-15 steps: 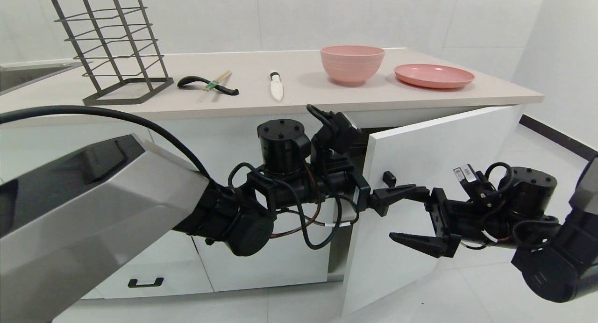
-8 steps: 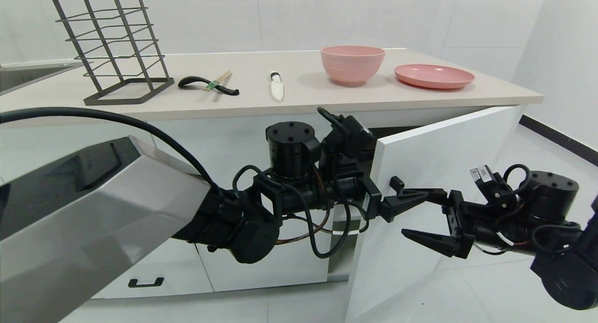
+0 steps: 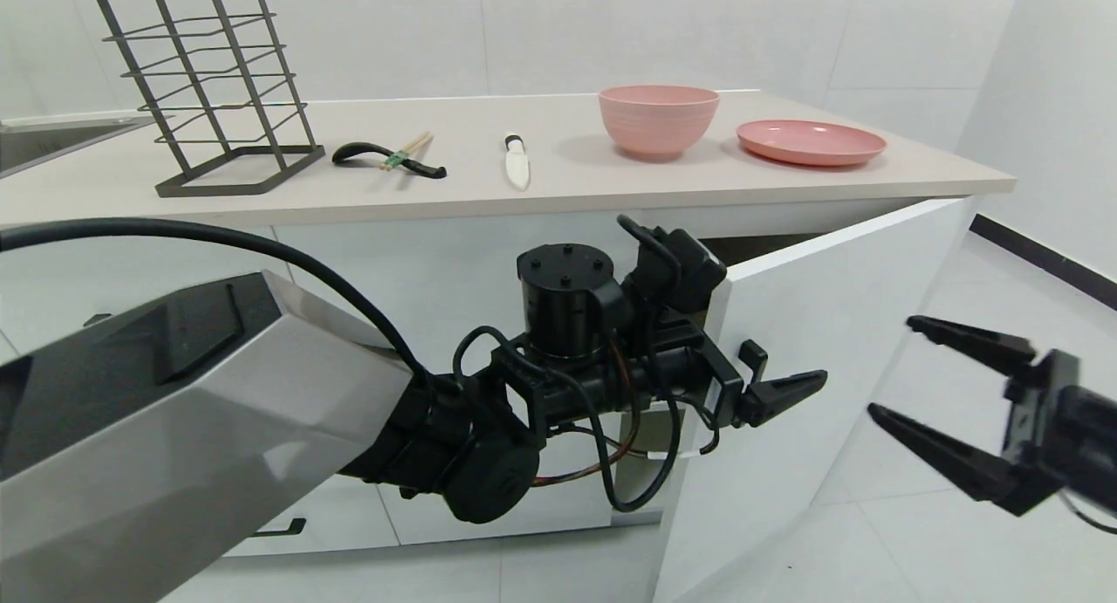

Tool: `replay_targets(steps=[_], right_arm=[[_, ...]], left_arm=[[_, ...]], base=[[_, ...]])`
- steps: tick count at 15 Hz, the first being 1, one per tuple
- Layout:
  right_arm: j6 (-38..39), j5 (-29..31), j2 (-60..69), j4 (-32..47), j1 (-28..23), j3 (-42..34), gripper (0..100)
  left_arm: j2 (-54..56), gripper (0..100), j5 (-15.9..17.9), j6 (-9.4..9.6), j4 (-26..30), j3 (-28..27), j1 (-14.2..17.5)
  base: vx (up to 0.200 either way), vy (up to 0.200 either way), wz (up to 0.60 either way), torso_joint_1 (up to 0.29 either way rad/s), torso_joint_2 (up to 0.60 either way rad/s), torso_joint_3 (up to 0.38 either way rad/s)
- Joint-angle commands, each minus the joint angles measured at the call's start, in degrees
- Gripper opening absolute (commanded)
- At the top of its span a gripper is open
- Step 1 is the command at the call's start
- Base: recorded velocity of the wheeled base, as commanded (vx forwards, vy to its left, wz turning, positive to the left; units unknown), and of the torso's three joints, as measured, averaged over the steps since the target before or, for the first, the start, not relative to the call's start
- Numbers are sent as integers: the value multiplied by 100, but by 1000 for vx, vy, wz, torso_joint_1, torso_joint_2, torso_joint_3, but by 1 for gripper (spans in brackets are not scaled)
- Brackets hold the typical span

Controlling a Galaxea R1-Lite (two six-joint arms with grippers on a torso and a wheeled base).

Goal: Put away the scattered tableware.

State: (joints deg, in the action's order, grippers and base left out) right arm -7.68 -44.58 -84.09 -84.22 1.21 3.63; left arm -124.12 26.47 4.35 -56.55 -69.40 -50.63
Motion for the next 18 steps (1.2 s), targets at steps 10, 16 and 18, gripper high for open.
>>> replay_targets(steps=[10,16,18], right_arm=[[-5,187,3584,134,-1501,1333,100],[-5,169,3927,126,-2028,1966,100],[3,160,4094,126,-2169,2027,100]], left_arm=[[-358,100,69,-5,-532,76,-940],[-956,100,87,-31,-506,-311,-1670],[-1545,100,289,-136,-550,-1172,-2074]], base=[[0,0,0,0,0,0],[0,0,0,0,0,0],[0,0,0,0,0,0]])
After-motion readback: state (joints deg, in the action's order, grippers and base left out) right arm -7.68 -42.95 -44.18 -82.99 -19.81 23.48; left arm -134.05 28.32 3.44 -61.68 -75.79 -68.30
